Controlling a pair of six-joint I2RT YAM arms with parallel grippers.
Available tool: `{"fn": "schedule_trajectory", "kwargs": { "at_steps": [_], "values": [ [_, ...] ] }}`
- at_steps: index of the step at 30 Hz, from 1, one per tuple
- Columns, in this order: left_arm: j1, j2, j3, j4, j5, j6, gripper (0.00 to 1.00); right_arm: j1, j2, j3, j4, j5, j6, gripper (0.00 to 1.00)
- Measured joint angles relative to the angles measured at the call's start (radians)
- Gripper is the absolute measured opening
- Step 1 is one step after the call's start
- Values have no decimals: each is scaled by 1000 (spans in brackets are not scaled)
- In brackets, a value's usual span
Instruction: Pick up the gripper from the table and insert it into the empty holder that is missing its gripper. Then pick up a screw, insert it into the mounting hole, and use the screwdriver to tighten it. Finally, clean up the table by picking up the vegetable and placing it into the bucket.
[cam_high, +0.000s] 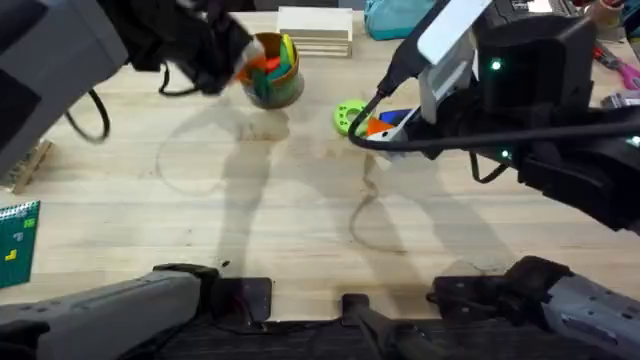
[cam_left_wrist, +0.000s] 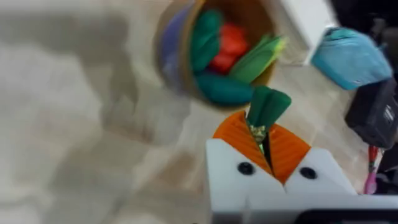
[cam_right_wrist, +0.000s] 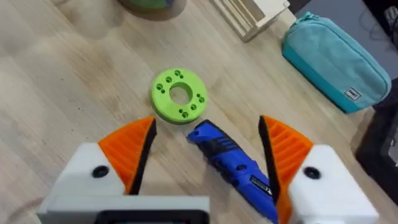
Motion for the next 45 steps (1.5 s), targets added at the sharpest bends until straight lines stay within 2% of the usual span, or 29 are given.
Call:
{"fn": "schedule_trajectory", "kwargs": {
  "at_steps": [6, 12, 16, 22, 23, 24, 29, 31, 37, 41, 45],
  "values": [
    [0, 37, 1, 238, -12, 260, 20, 0, 0, 0, 0, 0, 0, 961],
    [0, 155, 1, 338, -15, 456, 20, 0, 0, 0, 0, 0, 0, 961],
    [0, 220, 1, 346, -15, 532, 20, 0, 0, 0, 0, 0, 0, 961],
    [0, 243, 1, 362, -15, 573, 21, 0, 0, 0, 0, 0, 2, 961],
    [0, 243, 1, 366, -15, 579, 64, 0, 0, 0, 0, 0, 3, 961],
    [0, 243, 1, 368, -15, 586, 180, 0, 0, 0, 0, 0, 3, 961],
    [0, 243, 1, 368, -16, 584, 945, 0, 0, 0, 0, 0, 3, 962],
    [0, 243, 1, 373, -15, 588, 982, 0, 0, 0, 0, 0, 3, 962],
    [0, 202, 1, 370, -16, 640, 987, 0, -12, 1, -43, 0, 93, 963],
    [0, 71, 1, 322, -14, 687, 987, 0, -64, 34, -208, 0, 137, 963],
    [0, -103, 1, 182, 5, 735, 987, -6, -134, 130, -388, 0, 211, 966]
  ]
}}
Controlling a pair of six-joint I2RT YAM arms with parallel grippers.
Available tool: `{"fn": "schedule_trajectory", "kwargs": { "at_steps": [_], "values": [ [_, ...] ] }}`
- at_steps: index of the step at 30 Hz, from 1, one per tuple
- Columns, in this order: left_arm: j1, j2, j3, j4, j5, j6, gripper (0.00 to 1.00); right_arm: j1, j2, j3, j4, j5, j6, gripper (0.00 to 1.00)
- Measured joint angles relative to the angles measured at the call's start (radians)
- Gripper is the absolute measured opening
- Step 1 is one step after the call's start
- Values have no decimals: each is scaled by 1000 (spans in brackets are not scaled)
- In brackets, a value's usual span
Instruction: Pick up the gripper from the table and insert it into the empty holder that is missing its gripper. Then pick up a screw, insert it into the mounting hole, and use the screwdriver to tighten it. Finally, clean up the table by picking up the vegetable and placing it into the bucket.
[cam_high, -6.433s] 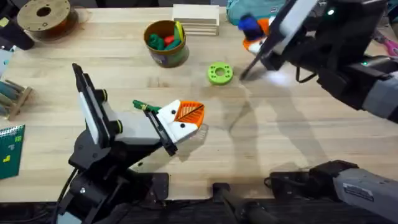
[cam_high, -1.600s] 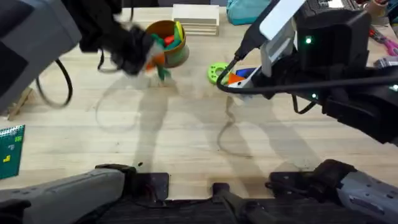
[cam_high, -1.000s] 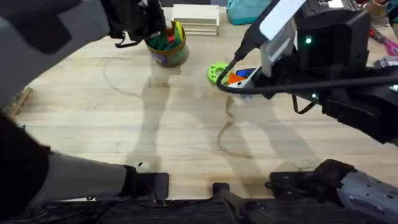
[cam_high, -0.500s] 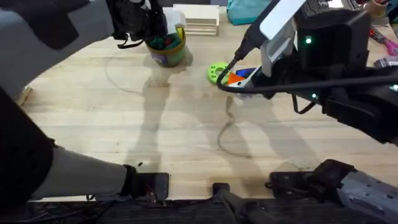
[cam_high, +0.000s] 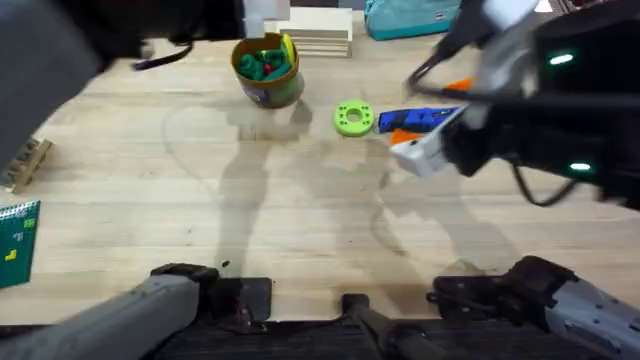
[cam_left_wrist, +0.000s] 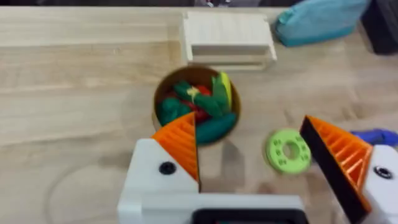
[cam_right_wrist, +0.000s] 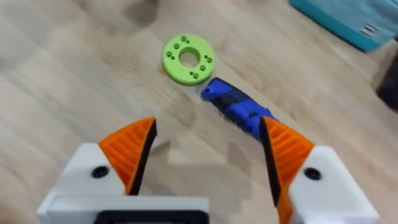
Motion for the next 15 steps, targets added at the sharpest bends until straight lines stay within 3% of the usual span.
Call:
{"fn": "schedule_trajectory", "kwargs": {
  "at_steps": [6, 9, 15],
  "values": [
    [0, -181, 3, -323, 64, 36, 987, -38, -100, 115, -238, 0, 151, 964],
    [0, -221, 3, -507, 129, 94, 987, -44, -131, 146, -313, 0, 217, 966],
    [0, -244, 2, -685, 228, 224, 987, -44, -167, 153, -347, 0, 277, 966]
  ]
}}
